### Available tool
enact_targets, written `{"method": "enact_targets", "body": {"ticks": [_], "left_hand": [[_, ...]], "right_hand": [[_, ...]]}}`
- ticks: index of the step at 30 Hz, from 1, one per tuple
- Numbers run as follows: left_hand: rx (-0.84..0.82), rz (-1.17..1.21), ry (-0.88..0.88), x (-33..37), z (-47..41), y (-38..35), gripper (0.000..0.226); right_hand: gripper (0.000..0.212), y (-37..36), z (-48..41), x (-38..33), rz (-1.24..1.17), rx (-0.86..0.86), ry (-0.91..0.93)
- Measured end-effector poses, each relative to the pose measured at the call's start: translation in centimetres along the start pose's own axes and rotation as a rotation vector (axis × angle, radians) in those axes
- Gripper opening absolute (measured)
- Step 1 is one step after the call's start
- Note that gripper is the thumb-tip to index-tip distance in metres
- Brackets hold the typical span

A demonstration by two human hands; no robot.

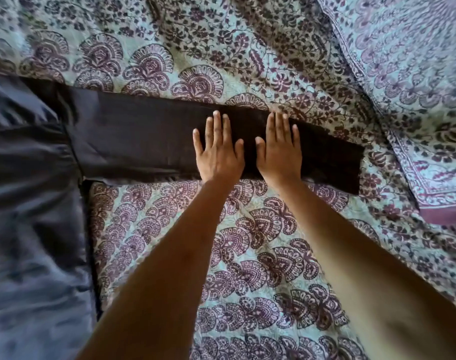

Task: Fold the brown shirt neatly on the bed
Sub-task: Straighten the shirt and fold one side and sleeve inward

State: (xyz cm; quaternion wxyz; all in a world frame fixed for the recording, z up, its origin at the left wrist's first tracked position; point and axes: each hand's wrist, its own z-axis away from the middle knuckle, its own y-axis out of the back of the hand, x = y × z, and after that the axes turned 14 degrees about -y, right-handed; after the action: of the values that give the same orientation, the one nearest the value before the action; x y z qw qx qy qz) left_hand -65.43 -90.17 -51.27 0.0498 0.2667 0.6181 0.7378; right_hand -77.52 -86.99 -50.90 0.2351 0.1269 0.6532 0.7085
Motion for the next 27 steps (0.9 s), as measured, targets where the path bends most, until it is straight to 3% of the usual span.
{"method": "enact_targets", "body": {"ticks": [4,14,17,21,27], "left_hand": [[0.068,-0.083,-0.012,-0.2,0.2,-0.8,0.062],[0.048,-0.112,-0.008,-0.2,0.2,-0.6,0.064],[0.055,-0.113,-0.008,-0.2,0.1,-0.6,0.062],[0.054,-0.128,0.0,-0.1,0.2,-0.7,0.062],[0.055,-0.137,-0.003,-0.2,0.2,-0.6,0.062]], "right_hand": [[0.07,0.0,-0.1,3.3,-0.041,-0.075,0.07],[0.061,1.5,-1.6,8.6,0.032,-0.115,0.289],[0.065,1.5,-0.6,8.3,0.048,-0.067,0.191],[0.067,1.4,0.0,10.1,0.041,-0.036,-0.12],[0.064,1.5,-0.3,10.8,0.064,-0.027,-0.146]]}}
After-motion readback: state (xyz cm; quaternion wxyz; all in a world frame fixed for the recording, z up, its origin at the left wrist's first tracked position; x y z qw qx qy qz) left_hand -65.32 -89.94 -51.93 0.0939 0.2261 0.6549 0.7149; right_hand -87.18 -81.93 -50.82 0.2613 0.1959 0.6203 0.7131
